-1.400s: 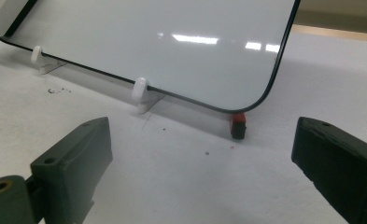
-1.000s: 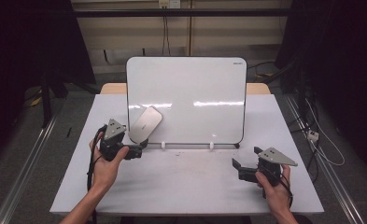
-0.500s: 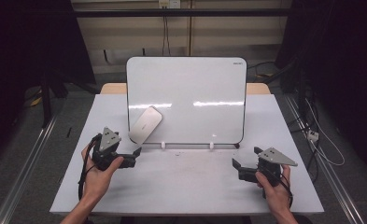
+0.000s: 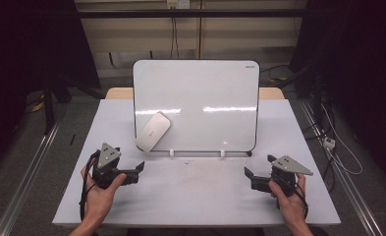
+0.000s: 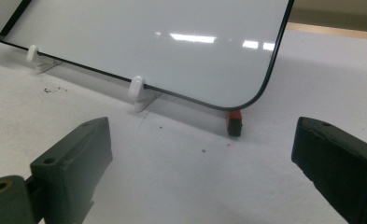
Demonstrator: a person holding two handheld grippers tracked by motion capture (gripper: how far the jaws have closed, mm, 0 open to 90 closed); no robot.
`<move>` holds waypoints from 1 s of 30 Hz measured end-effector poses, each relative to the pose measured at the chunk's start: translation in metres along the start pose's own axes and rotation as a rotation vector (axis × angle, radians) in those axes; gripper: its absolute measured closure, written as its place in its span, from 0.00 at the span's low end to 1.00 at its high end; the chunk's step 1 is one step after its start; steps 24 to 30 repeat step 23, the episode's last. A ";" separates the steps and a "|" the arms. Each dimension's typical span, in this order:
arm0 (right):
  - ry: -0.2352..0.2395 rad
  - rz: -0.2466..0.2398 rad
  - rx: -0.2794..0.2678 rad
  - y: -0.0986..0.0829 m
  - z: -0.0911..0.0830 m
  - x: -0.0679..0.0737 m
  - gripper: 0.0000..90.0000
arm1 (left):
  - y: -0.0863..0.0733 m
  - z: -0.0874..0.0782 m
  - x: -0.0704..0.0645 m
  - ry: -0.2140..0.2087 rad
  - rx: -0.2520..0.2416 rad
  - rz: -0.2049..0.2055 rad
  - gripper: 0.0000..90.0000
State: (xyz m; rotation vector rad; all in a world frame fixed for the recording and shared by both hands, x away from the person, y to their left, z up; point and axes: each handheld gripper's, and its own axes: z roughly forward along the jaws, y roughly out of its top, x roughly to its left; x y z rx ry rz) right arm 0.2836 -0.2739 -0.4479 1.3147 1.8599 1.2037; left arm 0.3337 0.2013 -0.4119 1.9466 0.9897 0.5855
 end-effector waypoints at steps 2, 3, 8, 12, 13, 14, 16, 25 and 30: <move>0.002 -0.001 -0.001 0.000 0.000 0.000 0.06 | -0.006 -0.001 0.000 -0.004 0.005 0.004 0.05; 0.002 0.001 0.000 0.000 -0.001 0.000 0.06 | -0.009 -0.001 -0.001 -0.007 0.005 0.007 0.05; 0.000 0.002 0.002 -0.001 0.000 0.000 0.06 | -0.019 -0.002 -0.001 -0.006 0.025 0.001 0.05; -0.003 0.004 0.004 -0.001 -0.001 -0.001 0.06 | -0.025 -0.008 0.000 -0.006 0.002 -0.015 0.05; -0.003 0.002 0.005 -0.001 -0.001 -0.001 0.06 | -0.025 -0.009 0.001 -0.006 -0.005 -0.013 0.05; -0.002 0.002 0.006 -0.001 -0.001 -0.001 0.06 | -0.027 -0.010 0.001 -0.004 -0.005 -0.017 0.05; -0.003 0.004 0.008 -0.001 -0.002 -0.001 0.06 | -0.027 -0.013 0.001 0.004 -0.023 -0.021 0.05; -0.004 0.007 0.014 -0.003 -0.003 -0.002 0.06 | -0.026 -0.008 0.005 0.011 -0.029 -0.016 0.05; -0.004 0.007 0.014 -0.003 -0.003 -0.002 0.06 | -0.026 -0.008 0.005 0.011 -0.029 -0.016 0.05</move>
